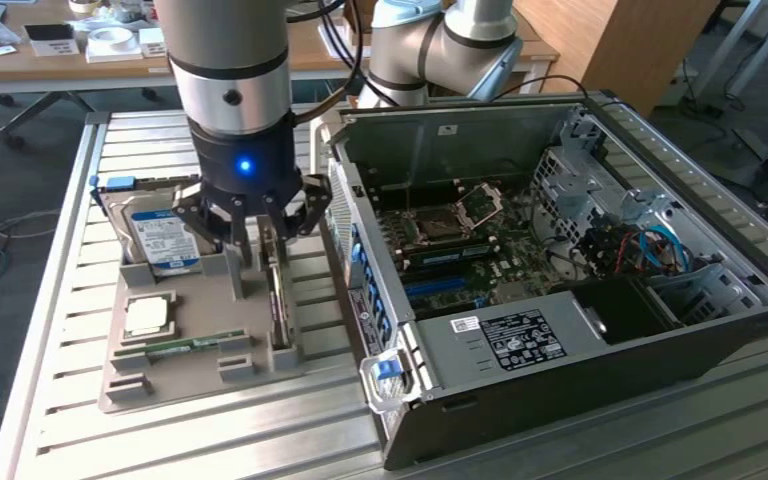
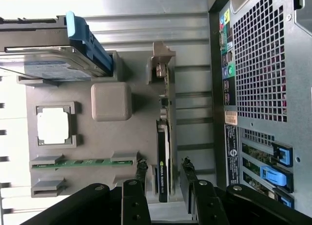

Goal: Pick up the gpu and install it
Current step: 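Pick up the gpu and move the gpu toward the slot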

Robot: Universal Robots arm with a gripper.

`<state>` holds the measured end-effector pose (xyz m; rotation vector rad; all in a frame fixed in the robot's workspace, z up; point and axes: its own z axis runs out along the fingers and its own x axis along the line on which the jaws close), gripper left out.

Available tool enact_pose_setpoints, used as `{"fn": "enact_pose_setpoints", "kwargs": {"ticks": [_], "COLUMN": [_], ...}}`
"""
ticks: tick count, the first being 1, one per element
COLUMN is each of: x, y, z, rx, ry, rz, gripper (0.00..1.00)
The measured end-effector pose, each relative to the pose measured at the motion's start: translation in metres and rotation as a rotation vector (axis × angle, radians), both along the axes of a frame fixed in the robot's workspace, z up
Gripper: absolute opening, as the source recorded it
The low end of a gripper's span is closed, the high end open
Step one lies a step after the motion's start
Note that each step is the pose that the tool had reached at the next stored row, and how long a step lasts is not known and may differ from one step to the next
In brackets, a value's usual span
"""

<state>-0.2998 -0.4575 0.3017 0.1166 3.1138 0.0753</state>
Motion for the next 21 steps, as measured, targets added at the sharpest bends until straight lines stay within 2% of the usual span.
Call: {"fn": "enact_pose_setpoints", "kwargs": {"ticks": [8, 13, 17, 21], "x": [0.003, 0.004, 0.004, 0.004], "y": [0.0, 0.0, 0.0, 0.0], "z": [-0.0027, -0.0111, -0.0125, -0.019], "rx": [0.0, 0.0, -0.0002, 0.0], "ry": [0.0002, 0.0004, 0.0009, 0.0014], "rz": [0.0, 0.0, 0.0, 0.0], "gripper": [0.41, 0.41, 0.41, 0.41]}}
